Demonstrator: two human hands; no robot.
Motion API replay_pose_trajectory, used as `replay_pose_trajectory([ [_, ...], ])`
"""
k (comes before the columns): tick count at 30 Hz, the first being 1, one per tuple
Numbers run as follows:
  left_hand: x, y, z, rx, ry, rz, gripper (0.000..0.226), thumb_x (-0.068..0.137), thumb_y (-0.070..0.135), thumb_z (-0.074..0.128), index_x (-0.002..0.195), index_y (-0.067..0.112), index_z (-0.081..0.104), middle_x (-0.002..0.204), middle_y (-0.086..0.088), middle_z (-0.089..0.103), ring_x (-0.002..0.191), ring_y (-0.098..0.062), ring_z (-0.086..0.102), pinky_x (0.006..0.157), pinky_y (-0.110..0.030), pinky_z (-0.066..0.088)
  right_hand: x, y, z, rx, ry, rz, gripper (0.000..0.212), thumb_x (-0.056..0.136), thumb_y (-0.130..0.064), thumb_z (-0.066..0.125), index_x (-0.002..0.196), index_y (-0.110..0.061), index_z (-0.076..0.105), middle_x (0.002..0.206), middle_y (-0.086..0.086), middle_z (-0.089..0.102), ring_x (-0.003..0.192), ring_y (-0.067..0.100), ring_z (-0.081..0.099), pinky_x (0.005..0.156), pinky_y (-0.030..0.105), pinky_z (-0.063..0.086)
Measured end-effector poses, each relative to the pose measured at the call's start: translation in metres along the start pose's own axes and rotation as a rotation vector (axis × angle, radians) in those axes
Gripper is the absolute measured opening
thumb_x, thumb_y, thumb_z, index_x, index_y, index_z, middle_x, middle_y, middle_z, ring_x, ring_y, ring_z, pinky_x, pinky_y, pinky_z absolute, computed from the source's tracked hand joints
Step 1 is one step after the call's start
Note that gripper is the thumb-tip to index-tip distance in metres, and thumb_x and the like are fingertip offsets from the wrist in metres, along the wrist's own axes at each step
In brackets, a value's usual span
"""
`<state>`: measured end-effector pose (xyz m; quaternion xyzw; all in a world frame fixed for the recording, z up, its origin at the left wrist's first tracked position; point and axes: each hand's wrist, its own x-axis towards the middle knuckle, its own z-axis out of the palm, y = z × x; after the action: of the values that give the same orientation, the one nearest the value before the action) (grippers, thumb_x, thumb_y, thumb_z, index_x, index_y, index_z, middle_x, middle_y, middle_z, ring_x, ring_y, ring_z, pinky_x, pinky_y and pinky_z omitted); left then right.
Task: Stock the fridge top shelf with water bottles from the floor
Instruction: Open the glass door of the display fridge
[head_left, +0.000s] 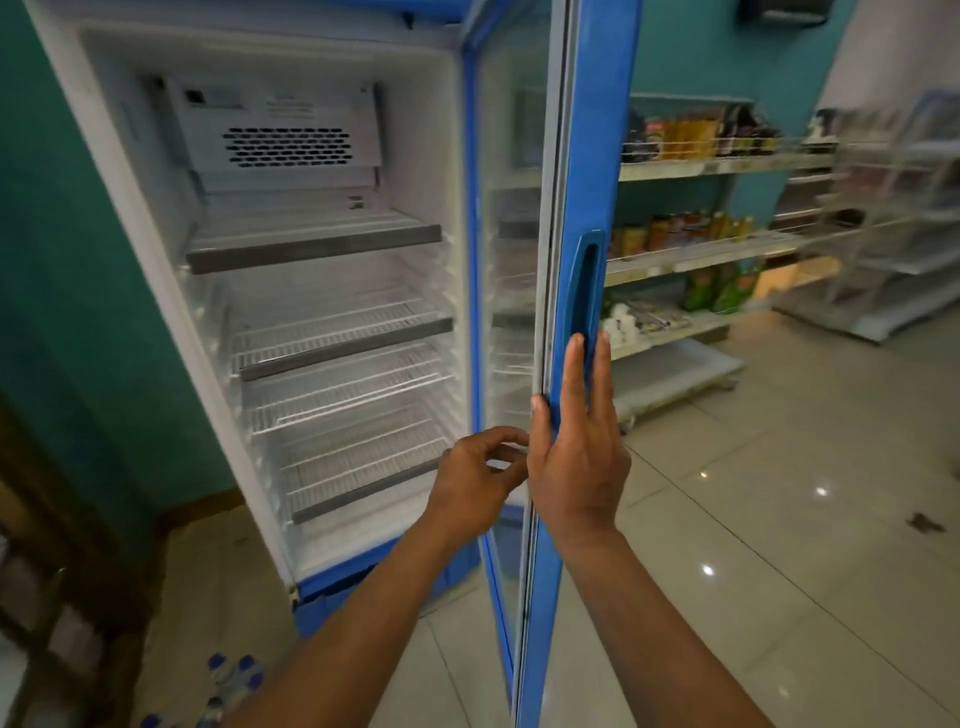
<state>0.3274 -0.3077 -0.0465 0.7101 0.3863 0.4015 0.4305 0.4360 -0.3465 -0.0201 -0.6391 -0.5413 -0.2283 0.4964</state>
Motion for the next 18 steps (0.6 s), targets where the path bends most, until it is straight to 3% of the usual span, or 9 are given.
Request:
replay_pose_trajectory([
  [3, 0.014, 0.002, 0.026, 0.031, -0.033, 0.026, 0.017, 0.086, 0.018, 0.073, 0.101, 0.026, 0.073, 0.083, 0.006, 0.073, 0.073, -0.002, 0.068, 0.064, -0.021, 0.052, 0.008, 0.022, -0.013, -0.011, 0.027, 0.049, 0.066, 0.101, -0.028, 0.054, 0.157, -0.022, 0.02, 0.164, 0.002, 0.021, 0.123, 0.022, 0.059, 0.062, 0.024, 0.055],
  [6, 0.028, 0.004, 0.049, 0.067, -0.061, 0.04, 0.015, 0.084, 0.023, 0.074, 0.097, 0.03, 0.07, 0.082, 0.008, 0.073, 0.076, -0.008, 0.07, 0.073, -0.035, 0.059, 0.018, 0.044, -0.027, -0.015, 0.04, 0.069, 0.065, 0.099, -0.025, 0.057, 0.156, -0.019, 0.026, 0.161, 0.003, 0.028, 0.112, 0.022, 0.065, 0.065, 0.018, 0.047],
  [8, 0.035, 0.007, 0.062, 0.096, -0.063, 0.039, 0.013, 0.084, 0.027, 0.074, 0.095, 0.032, 0.068, 0.081, 0.009, 0.072, 0.074, -0.01, 0.069, 0.074, -0.042, 0.059, 0.024, 0.057, -0.034, -0.008, 0.034, 0.078, 0.065, 0.098, -0.023, 0.059, 0.155, -0.017, 0.029, 0.16, 0.005, 0.031, 0.114, 0.024, 0.064, 0.071, 0.018, 0.046],
  [12, 0.042, 0.013, 0.08, 0.123, -0.07, 0.048, 0.013, 0.085, 0.029, 0.074, 0.094, 0.031, 0.066, 0.079, 0.009, 0.072, 0.072, -0.011, 0.069, 0.072, -0.04, 0.059, 0.031, 0.075, -0.044, -0.012, -0.013, 0.084, 0.067, 0.098, -0.024, 0.06, 0.156, -0.018, 0.027, 0.16, 0.005, 0.031, 0.123, 0.024, 0.058, 0.081, 0.019, 0.043],
  [15, 0.043, 0.009, 0.084, 0.118, -0.076, 0.028, 0.015, 0.084, 0.031, 0.074, 0.096, 0.036, 0.065, 0.081, 0.012, 0.072, 0.076, -0.011, 0.069, 0.075, -0.041, 0.059, 0.032, 0.08, -0.046, -0.032, -0.044, 0.078, 0.068, 0.098, -0.025, 0.06, 0.156, -0.019, 0.025, 0.161, 0.004, 0.029, 0.121, 0.022, 0.058, 0.081, 0.018, 0.042],
  [18, 0.039, 0.009, 0.08, 0.15, -0.091, 0.028, 0.018, 0.087, 0.036, 0.07, 0.104, 0.041, 0.066, 0.092, 0.018, 0.071, 0.089, -0.005, 0.068, 0.083, -0.04, 0.058, 0.032, 0.076, -0.045, -0.07, -0.04, 0.09, 0.068, 0.099, -0.027, 0.057, 0.157, -0.019, 0.023, 0.162, 0.005, 0.026, 0.122, 0.024, 0.058, 0.077, 0.023, 0.052],
])
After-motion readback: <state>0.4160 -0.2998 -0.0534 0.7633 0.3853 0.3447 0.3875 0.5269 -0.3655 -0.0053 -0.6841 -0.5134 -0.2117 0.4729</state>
